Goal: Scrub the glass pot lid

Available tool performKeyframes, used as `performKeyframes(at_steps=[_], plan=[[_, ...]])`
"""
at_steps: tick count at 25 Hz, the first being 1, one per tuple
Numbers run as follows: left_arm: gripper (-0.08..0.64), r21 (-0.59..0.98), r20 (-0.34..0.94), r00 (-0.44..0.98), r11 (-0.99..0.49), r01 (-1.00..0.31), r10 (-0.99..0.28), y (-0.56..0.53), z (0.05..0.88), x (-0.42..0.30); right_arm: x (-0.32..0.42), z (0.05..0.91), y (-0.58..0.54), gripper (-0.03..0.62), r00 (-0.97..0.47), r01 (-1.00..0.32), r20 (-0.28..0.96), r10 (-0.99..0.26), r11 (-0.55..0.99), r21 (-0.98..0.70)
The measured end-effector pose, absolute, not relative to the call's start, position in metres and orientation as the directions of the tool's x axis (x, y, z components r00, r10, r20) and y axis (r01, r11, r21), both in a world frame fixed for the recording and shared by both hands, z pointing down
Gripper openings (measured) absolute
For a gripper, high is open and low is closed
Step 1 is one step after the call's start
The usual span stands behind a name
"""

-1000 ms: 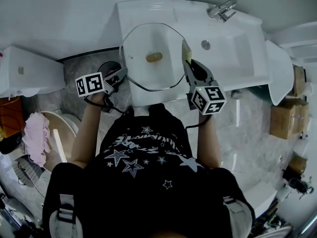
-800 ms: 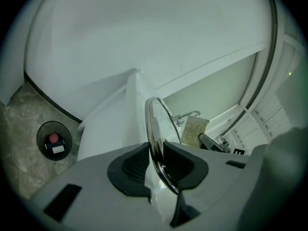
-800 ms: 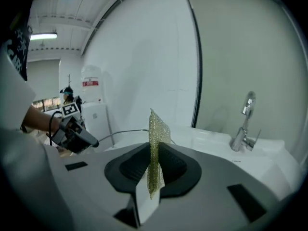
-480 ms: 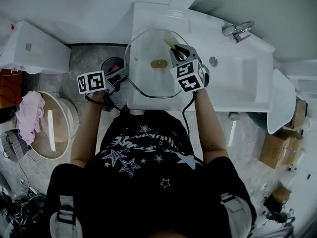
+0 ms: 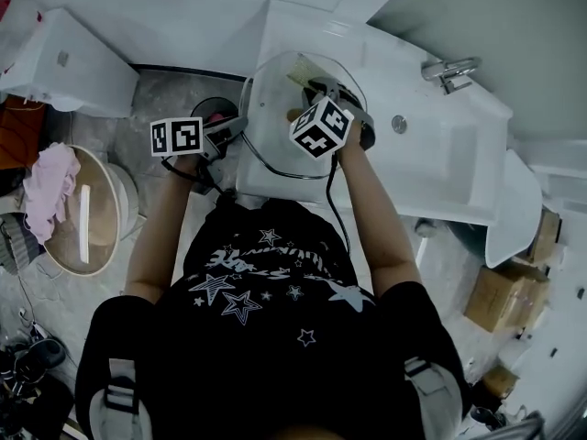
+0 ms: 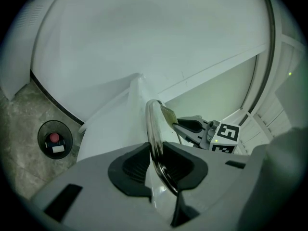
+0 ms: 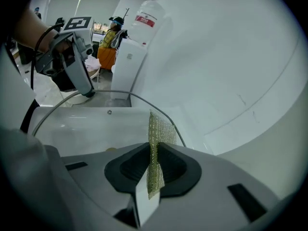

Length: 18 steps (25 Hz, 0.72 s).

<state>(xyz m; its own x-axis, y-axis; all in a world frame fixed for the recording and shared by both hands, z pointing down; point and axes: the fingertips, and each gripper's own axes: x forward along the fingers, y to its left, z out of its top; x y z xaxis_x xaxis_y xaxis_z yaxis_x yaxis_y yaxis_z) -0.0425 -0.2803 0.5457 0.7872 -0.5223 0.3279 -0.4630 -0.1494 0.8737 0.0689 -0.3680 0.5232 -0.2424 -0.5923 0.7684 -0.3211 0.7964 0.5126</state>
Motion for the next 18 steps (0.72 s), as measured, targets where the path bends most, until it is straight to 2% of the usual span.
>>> performKeyframes(at_steps=[4, 9, 18], plan=[[0.089, 0.872, 0.334, 0.794, -0.153, -0.465, -0.508, -0.279, 0.547, -0.042, 0.055, 0.527, -0.366, 0.061, -0.262, -0.285, 0.775, -0.575, 0.814, 0.507], [0.089, 0.865, 0.348, 0.795, -0.156, -0.476, -0.496, -0.278, 0.548, -0.042, 0.034, 0.528, -0.351, 0.061, -0.353, -0.258, 0.785, -0.51, 0.859, 0.442], [0.089, 0.878, 0.345, 0.814, -0.145, -0.456, -0.468, -0.279, 0.548, -0.042, 0.008, 0.534, -0.312, 0.064, -0.469, -0.114, 0.806, -0.361, 0.93, 0.35]])
